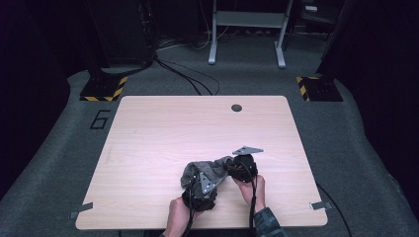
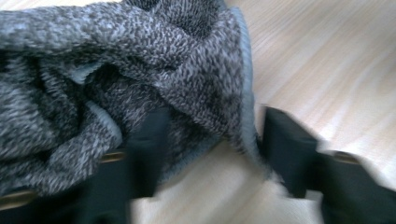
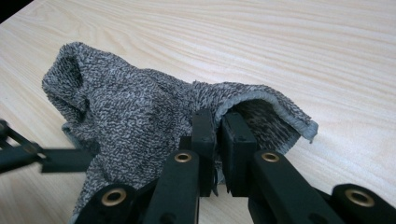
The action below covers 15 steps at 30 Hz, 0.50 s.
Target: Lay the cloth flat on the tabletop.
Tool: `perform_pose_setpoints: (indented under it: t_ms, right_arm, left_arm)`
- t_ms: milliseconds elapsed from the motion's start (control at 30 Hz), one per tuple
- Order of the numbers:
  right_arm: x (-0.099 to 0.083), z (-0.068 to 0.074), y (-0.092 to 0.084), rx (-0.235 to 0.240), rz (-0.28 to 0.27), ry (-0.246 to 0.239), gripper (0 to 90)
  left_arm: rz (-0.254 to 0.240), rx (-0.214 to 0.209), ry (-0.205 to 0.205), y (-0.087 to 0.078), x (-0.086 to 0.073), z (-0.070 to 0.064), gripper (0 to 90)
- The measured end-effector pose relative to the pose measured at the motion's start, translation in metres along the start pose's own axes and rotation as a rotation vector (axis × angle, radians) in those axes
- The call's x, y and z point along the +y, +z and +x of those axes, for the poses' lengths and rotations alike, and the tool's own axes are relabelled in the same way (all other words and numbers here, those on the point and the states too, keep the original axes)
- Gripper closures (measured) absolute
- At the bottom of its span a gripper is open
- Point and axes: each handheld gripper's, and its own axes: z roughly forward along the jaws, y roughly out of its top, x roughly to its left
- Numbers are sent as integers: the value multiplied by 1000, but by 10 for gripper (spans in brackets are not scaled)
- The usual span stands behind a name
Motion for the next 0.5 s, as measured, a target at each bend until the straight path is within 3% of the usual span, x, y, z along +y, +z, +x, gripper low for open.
perform_pose_setpoints:
  t_ms: [33, 133, 500]
  right_arm:
    - [0, 0, 0, -4, 3, -4, 846]
    - [-2, -1, -2, -11, 2, -9, 845]
    - [-8, -5, -12, -6, -6, 2, 819]
  left_arm:
    - [1, -5, 1, 1, 0, 1, 670]
    - [-3, -15, 1, -2, -1, 4, 814]
    - [-87, 28, -69, -31, -6, 32, 865]
